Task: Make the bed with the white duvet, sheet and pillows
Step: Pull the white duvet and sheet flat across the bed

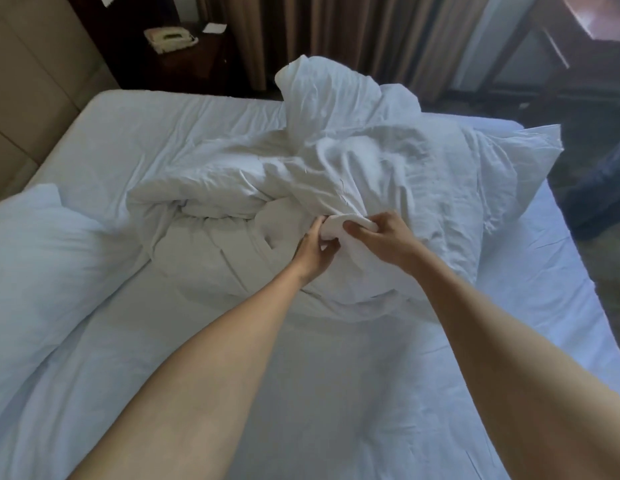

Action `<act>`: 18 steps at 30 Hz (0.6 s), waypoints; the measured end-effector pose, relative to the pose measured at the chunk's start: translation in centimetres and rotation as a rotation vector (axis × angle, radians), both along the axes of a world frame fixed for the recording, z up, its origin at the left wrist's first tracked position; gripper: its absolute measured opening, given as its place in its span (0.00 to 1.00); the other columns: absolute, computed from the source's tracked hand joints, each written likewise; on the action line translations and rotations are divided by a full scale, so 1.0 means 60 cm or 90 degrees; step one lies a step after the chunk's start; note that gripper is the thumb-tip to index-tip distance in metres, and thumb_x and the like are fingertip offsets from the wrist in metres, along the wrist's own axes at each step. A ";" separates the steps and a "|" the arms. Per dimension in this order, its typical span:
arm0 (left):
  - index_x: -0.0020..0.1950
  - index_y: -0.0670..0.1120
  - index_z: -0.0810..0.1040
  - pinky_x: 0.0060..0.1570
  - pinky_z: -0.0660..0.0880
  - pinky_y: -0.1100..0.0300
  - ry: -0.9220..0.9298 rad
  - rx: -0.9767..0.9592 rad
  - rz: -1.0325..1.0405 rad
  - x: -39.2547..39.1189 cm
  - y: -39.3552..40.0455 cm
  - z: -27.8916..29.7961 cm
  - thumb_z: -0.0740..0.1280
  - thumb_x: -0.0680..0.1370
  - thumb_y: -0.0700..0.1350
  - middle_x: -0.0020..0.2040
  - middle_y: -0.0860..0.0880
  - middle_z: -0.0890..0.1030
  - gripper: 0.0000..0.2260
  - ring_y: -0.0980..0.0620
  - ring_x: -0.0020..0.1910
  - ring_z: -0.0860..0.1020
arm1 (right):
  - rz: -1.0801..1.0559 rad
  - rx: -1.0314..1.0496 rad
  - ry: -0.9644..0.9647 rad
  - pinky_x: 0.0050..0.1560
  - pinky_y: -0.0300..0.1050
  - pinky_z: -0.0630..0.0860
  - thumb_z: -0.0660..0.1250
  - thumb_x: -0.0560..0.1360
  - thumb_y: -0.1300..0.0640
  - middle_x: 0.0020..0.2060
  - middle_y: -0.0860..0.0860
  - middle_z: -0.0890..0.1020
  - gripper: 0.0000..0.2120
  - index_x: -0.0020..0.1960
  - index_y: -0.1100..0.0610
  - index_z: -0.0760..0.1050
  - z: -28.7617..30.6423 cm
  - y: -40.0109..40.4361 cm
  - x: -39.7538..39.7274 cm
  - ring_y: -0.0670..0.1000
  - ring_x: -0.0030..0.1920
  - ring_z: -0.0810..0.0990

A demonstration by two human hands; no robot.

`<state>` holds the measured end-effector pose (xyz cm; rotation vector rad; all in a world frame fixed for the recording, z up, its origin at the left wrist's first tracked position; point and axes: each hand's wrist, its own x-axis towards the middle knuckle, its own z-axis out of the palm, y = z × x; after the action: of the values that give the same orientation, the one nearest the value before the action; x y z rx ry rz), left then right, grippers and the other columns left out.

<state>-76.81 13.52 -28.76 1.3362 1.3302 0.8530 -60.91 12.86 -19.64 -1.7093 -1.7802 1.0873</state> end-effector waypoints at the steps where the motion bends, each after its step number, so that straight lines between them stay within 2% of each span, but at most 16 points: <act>1: 0.60 0.49 0.72 0.57 0.77 0.49 -0.011 0.008 -0.015 0.017 -0.013 0.013 0.67 0.77 0.44 0.55 0.48 0.80 0.13 0.49 0.55 0.80 | -0.033 -0.007 0.024 0.21 0.30 0.60 0.68 0.78 0.53 0.20 0.43 0.69 0.18 0.30 0.56 0.77 0.010 -0.020 0.013 0.40 0.19 0.66; 3: 0.60 0.49 0.72 0.54 0.76 0.54 0.006 0.043 -0.052 0.048 -0.037 0.030 0.68 0.76 0.44 0.54 0.48 0.81 0.14 0.49 0.54 0.80 | -0.077 -0.018 0.062 0.21 0.30 0.60 0.67 0.78 0.51 0.16 0.43 0.68 0.21 0.27 0.52 0.74 0.021 -0.060 0.043 0.40 0.18 0.66; 6: 0.58 0.45 0.76 0.46 0.76 0.61 -0.016 0.019 -0.068 0.094 -0.077 0.064 0.67 0.73 0.33 0.51 0.49 0.81 0.15 0.52 0.49 0.79 | -0.118 -0.029 0.067 0.24 0.35 0.62 0.67 0.78 0.48 0.20 0.43 0.69 0.21 0.28 0.56 0.77 0.032 -0.121 0.090 0.41 0.21 0.67; 8: 0.52 0.45 0.77 0.42 0.74 0.63 -0.156 -0.088 -0.011 0.128 -0.102 0.104 0.62 0.70 0.30 0.47 0.50 0.79 0.15 0.53 0.46 0.77 | -0.158 -0.032 0.074 0.23 0.36 0.60 0.68 0.78 0.47 0.19 0.43 0.66 0.25 0.24 0.55 0.71 0.040 -0.162 0.121 0.42 0.21 0.64; 10: 0.45 0.43 0.76 0.41 0.72 0.60 -0.413 -0.237 0.060 0.163 -0.120 0.143 0.59 0.70 0.34 0.42 0.48 0.77 0.09 0.49 0.44 0.75 | -0.181 -0.035 0.065 0.23 0.36 0.58 0.68 0.77 0.46 0.18 0.42 0.62 0.27 0.23 0.52 0.64 0.046 -0.199 0.150 0.42 0.20 0.61; 11: 0.43 0.43 0.75 0.42 0.72 0.60 -0.501 -0.289 0.097 0.178 -0.130 0.158 0.60 0.72 0.37 0.39 0.48 0.77 0.06 0.49 0.42 0.75 | -0.183 -0.043 0.053 0.23 0.36 0.58 0.68 0.77 0.46 0.19 0.42 0.63 0.26 0.24 0.53 0.64 0.048 -0.217 0.163 0.42 0.20 0.61; 12: 0.44 0.43 0.77 0.42 0.74 0.60 -0.525 -0.307 0.126 0.192 -0.138 0.168 0.61 0.76 0.41 0.38 0.48 0.79 0.05 0.50 0.41 0.77 | -0.179 -0.051 0.043 0.24 0.37 0.58 0.68 0.77 0.45 0.20 0.43 0.63 0.25 0.25 0.54 0.66 0.050 -0.232 0.175 0.43 0.21 0.62; 14: 0.56 0.41 0.78 0.45 0.78 0.55 -0.471 -0.295 0.140 0.222 -0.156 0.183 0.69 0.77 0.47 0.45 0.46 0.83 0.12 0.49 0.42 0.81 | -0.158 -0.069 0.014 0.25 0.37 0.61 0.68 0.76 0.44 0.22 0.46 0.66 0.23 0.28 0.55 0.69 0.055 -0.259 0.197 0.44 0.23 0.64; 16: 0.65 0.44 0.72 0.47 0.78 0.51 -0.429 -0.272 0.160 0.248 -0.177 0.201 0.75 0.74 0.45 0.53 0.42 0.82 0.23 0.46 0.43 0.81 | -0.139 -0.071 -0.007 0.25 0.36 0.60 0.68 0.76 0.44 0.21 0.46 0.66 0.24 0.27 0.55 0.69 0.060 -0.283 0.212 0.43 0.21 0.64; 18: 0.69 0.49 0.64 0.42 0.79 0.52 -0.398 -0.280 0.179 0.263 -0.192 0.213 0.76 0.73 0.43 0.59 0.41 0.79 0.29 0.44 0.46 0.81 | -0.106 -0.068 -0.018 0.24 0.36 0.59 0.68 0.76 0.44 0.21 0.46 0.64 0.25 0.26 0.54 0.66 0.066 -0.304 0.222 0.43 0.21 0.62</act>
<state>-61.05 2.02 -15.98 0.4823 1.1200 0.9906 -47.59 -5.37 -15.70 -1.9075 -1.5880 1.1079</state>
